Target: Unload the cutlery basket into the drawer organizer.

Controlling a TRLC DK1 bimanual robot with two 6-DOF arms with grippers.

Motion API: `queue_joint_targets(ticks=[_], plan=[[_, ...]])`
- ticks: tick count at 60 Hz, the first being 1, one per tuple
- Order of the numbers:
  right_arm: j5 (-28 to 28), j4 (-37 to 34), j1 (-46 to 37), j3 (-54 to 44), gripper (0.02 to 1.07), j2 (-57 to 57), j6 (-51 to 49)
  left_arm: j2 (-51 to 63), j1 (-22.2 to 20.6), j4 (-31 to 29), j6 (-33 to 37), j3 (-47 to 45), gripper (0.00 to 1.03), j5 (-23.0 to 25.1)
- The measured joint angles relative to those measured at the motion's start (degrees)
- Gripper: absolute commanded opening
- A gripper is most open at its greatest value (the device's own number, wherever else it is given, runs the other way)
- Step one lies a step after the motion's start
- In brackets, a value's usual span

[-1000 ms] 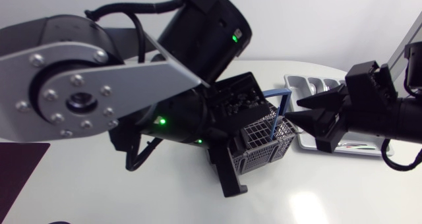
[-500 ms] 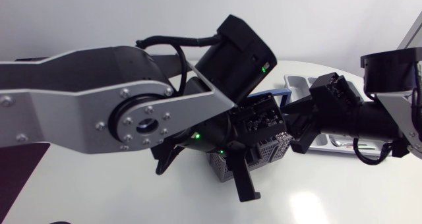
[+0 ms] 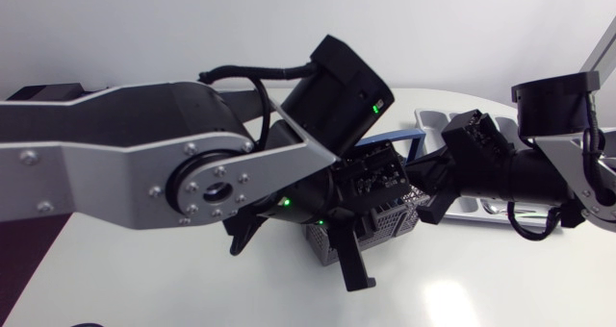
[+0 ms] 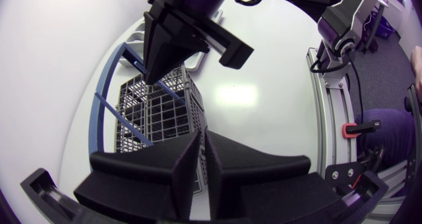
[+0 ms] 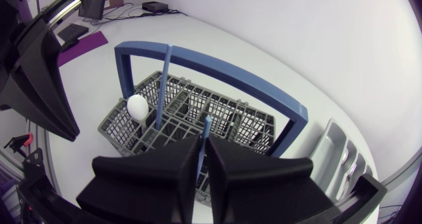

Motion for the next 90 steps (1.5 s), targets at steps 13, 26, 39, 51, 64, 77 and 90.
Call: queue_joint_targets(ticks=[13,26,39,51,64,77,90], plan=[[-0.22,-1.14,0.11,0.11,0.08,-3.39,1.77,0.9,0.07,0.92,0.17,-0.11,0.15,0.0],[-1.05,-3.63,0.11,2.34,0.08,-7.78,3.23,1.38,0.17,1.05,0.17,-0.79,0.15,0.0],[-1.64,-10.95,-0.11,9.68,0.08,-11.8,4.13,1.38,0.7,1.09,0.2,-1.18,0.15,-0.02],[-7.52,-19.8,-7.67,19.5,0.08,-12.24,4.28,1.38,0.81,1.09,0.37,-1.6,0.15,-0.02],[-14.82,-26.82,-22.97,29.66,0.08,-7.32,1.75,1.38,0.92,1.18,0.37,-1.92,0.15,-0.02],[-16.63,-28.17,-32.61,31.61,0.08,2.16,-1.77,1.31,1.18,1.27,0.37,-2.69,0.15,0.0],[-16.63,-27.96,-35.87,31.61,0.08,12.33,-2.21,0.83,1.18,1.27,0.44,-2.69,0.15,-0.02]])
